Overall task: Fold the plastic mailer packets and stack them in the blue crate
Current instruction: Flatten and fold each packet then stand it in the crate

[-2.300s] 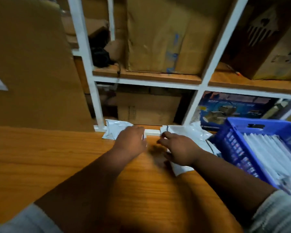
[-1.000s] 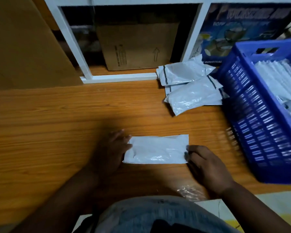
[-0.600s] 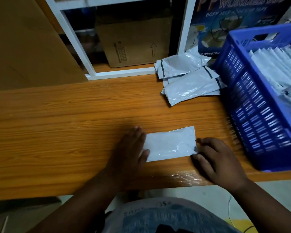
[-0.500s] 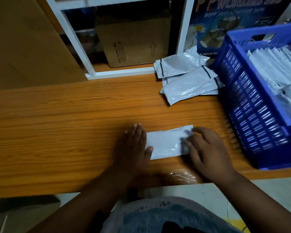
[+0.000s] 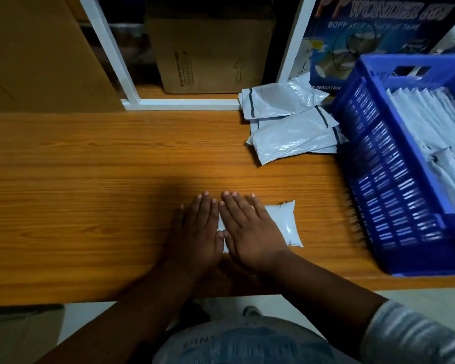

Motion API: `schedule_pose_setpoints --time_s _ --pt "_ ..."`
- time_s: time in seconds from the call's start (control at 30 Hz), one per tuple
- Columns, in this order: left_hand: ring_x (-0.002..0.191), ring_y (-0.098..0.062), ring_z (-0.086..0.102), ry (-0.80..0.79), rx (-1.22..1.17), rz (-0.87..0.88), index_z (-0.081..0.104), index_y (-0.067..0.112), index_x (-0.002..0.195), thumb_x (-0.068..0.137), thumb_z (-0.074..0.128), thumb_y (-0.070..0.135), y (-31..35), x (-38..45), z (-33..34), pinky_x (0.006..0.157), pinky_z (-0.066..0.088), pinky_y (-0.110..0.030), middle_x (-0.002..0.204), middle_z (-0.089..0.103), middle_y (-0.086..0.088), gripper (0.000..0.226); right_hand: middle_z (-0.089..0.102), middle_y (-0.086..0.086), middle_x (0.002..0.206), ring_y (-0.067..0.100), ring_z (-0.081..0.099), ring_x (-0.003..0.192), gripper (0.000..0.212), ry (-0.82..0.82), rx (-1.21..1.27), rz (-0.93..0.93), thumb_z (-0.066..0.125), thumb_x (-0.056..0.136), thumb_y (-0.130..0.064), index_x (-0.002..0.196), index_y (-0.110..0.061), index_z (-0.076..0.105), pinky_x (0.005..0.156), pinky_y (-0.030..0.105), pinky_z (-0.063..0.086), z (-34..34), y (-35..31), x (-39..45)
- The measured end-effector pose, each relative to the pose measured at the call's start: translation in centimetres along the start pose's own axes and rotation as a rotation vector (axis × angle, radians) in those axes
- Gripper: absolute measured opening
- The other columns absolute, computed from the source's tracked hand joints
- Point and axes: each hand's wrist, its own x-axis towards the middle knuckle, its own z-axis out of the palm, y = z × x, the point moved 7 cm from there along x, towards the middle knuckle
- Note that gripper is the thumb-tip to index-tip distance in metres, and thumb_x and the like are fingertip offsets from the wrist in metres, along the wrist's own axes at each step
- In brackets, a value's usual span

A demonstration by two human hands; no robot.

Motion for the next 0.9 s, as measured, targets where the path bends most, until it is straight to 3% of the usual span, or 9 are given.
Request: schedule_pose_setpoints --time_s 0.23,0.33,0.53,0.6,0.7,0.8,0.9 --pt "0.164 -0.033 0.019 0.002 -0.019 0.001 0.032 0.009 0.167 0.101 0.038 0.045 0.2 0.3 -0.4 0.126 0.025 -0.062 0.176 0.022 -0.016 0.076 0.012 0.009 0.179 0.026 0.007 0.166 0.069 -0.024 0.128 0.023 0.037 0.11 -0.045 0.17 -0.014 0.025 0.133 0.053 0.006 1.1 0.8 0.4" --pt "0.162 -0.034 0.026 -0.034 0.027 -0.016 0.038 0.008 0.165 0.103 0.037 0.045 0.4 0.4 -0.8 0.124 0.028 -0.062 0.175 0.027 -0.016 0.072 0.016 0.006 0.178 0.024 0.008 0.166 0.069 -0.108 0.282 0.027 0.036 0.107 -0.046 0.17 -0.019 0.024 0.133 0.052 0.006 1.0 1.5 1.3" --pt "0.158 -0.036 0.035 -0.049 -0.034 0.037 0.049 0.001 0.156 0.092 0.041 0.039 2.5 1.3 -2.6 0.122 0.035 -0.061 0.168 0.039 -0.02 0.076 0.037 0.009 0.17 0.028 0.029 0.16 0.069 -0.126 0.389 0.039 0.034 0.1 -0.036 0.166 -0.018 0.034 0.13 0.057 0.019 -0.2 1.8 0.8" --pt "0.159 -0.037 0.032 -0.044 -0.058 0.053 0.046 0.002 0.159 0.093 0.042 0.039 2.9 0.8 -1.8 0.122 0.035 -0.061 0.171 0.034 -0.019 0.075 0.044 0.011 0.165 0.032 0.035 0.156 0.068 -0.103 0.27 0.028 0.038 0.096 -0.037 0.161 -0.017 0.044 0.127 0.062 0.023 -0.9 2.0 0.5" --pt "0.163 -0.035 0.023 -0.062 -0.041 0.046 0.039 0.007 0.164 0.098 0.041 0.042 2.8 0.4 -0.6 0.126 0.027 -0.06 0.174 0.027 -0.018 0.075 0.045 0.014 0.165 0.034 0.033 0.158 0.065 -0.064 -0.023 -0.003 0.039 0.104 -0.045 0.157 -0.011 0.051 0.128 0.066 0.015 -1.5 1.9 -0.7" --pt "0.163 -0.035 0.021 -0.075 -0.036 0.037 0.037 0.009 0.165 0.098 0.038 0.046 2.8 0.6 -0.2 0.128 0.024 -0.059 0.175 0.024 -0.016 0.077 0.031 0.017 0.172 0.034 0.021 0.163 0.067 -0.07 -0.063 0.017 0.023 0.113 -0.048 0.165 -0.007 0.036 0.131 0.062 0.003 -0.2 2.0 -2.1" --pt "0.163 -0.034 0.02 -0.079 -0.037 0.038 0.036 0.011 0.166 0.097 0.038 0.046 2.8 0.6 0.3 0.129 0.022 -0.057 0.176 0.022 -0.015 0.077 0.018 0.017 0.176 0.032 0.011 0.165 0.069 -0.074 -0.051 0.016 0.015 0.115 -0.049 0.168 -0.007 0.025 0.131 0.058 0.007 0.7 2.1 -2.5"
